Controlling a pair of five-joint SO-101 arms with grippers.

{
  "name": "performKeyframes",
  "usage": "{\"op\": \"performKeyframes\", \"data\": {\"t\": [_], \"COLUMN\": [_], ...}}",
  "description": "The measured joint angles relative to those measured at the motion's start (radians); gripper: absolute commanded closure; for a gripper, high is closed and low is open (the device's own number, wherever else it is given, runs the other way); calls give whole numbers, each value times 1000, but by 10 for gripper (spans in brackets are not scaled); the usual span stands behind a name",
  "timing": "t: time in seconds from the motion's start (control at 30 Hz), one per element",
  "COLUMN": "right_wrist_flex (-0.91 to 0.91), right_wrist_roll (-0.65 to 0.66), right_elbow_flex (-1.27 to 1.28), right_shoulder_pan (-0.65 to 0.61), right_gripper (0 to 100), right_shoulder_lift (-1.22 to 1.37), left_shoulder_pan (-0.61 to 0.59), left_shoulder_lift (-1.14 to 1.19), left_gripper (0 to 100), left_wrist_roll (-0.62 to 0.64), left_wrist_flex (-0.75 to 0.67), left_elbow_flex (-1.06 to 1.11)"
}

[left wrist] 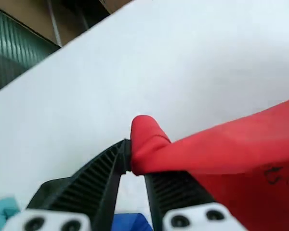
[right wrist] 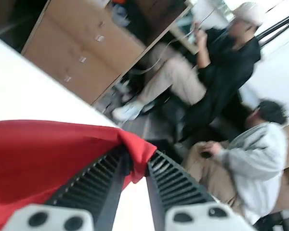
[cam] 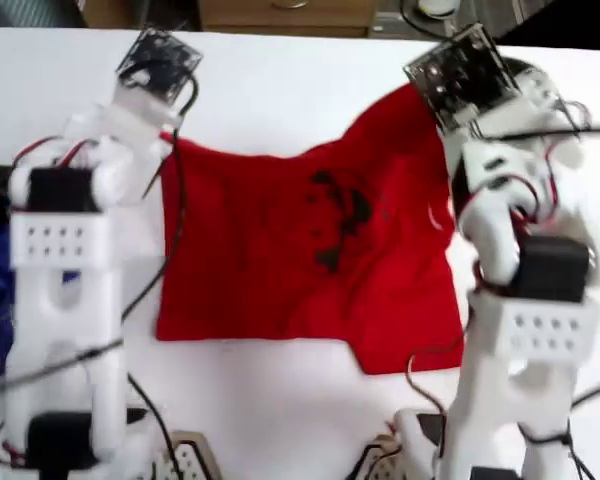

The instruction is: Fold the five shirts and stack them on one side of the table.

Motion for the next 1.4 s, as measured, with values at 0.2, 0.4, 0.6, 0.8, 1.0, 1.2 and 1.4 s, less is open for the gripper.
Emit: {"op": "performKeyframes", "data": {"t": [0.2, 0.4, 0.6, 0.8, 1.0, 1.2, 1.4], "right_wrist_flex": [-80, -157, -192, -216, -229, -198, -126], "right_wrist_roll": [0, 0, 0, 0, 0, 0, 5], "right_elbow_flex": [109, 112, 112, 112, 112, 112, 95], "right_shoulder_pan": [0, 0, 0, 14, 37, 37, 37], "right_gripper": [977, 977, 977, 977, 977, 977, 977], "right_shoulder_lift": [130, 272, 373, 480, 520, 520, 446], "left_shoulder_pan": [0, -29, -52, -49, -51, -38, -31], "left_shoulder_lift": [164, 325, 493, 654, 746, 783, 783], "left_gripper": [973, 973, 973, 973, 973, 973, 973], "left_wrist_roll": [2, 2, 2, 5, 5, 5, 6], "left_wrist_flex": [-29, -28, 37, 107, 207, 339, 465], "left_elbow_flex": [-3, -132, -247, -341, -520, -671, -778]}}
